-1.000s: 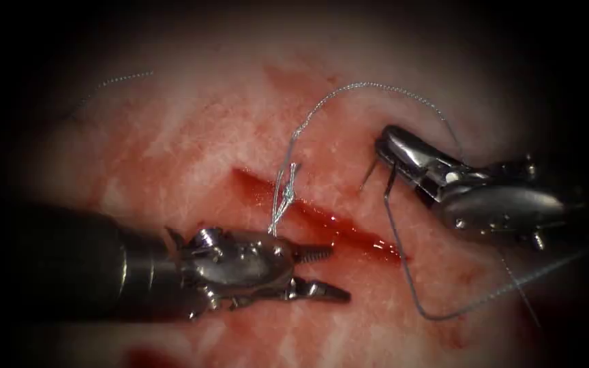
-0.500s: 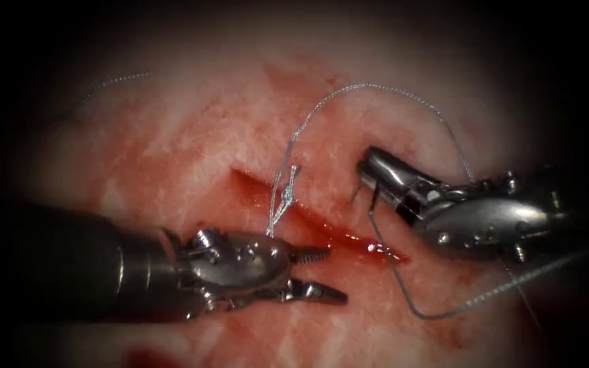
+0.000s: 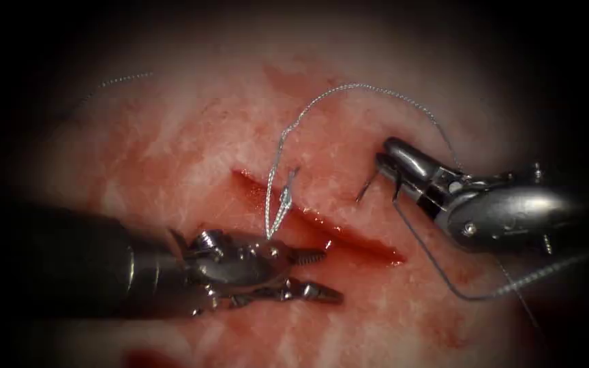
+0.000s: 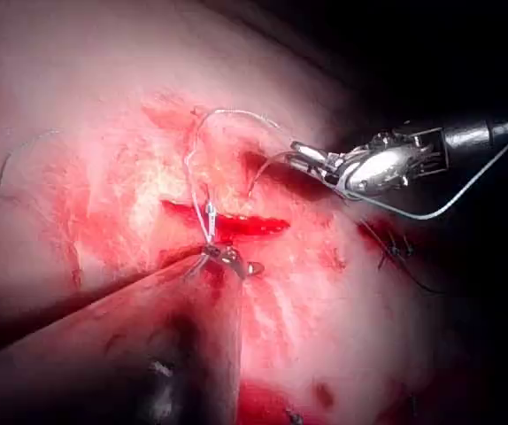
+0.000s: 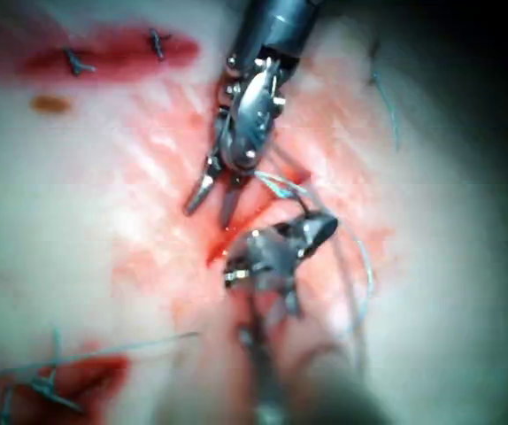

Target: Wound Closure

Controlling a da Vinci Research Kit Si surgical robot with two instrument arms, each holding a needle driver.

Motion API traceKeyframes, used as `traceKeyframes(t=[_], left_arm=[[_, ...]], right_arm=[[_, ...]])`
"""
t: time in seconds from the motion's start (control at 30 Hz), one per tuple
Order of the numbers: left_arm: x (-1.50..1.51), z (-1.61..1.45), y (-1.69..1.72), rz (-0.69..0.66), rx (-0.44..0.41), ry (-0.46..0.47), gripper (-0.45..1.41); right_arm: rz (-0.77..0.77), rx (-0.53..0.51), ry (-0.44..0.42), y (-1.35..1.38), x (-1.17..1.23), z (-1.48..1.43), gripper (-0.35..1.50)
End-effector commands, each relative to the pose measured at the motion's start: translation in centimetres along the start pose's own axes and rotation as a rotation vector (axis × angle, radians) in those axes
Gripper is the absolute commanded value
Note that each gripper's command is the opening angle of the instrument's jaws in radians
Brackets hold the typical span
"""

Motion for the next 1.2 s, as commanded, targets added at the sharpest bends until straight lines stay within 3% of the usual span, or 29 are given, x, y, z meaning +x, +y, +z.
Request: traceKeyframes(t=[0.03,0.37,0.9,1.2], left_arm=[[-0.05,0.08,0.03,0.0,-0.002,-0.004,0.35],[-0.12,0.09,0.0,0.006,-0.001,-0.023,0.35],[-0.14,0.08,-0.01,0.007,-0.002,-0.036,0.34],[-0.18,0.04,-0.05,0.013,-0.003,-0.052,0.34]], right_arm=[[0.007,0.003,0.0,-0.08,-0.02,0.08,-0.35],[0.312,0.038,-0.033,-0.07,-0.13,0.16,-0.35],[0.526,0.078,-0.08,-0.1,-0.25,0.26,-0.35],[0.724,0.167,-0.13,-0.21,-0.32,0.3,-0.35]])
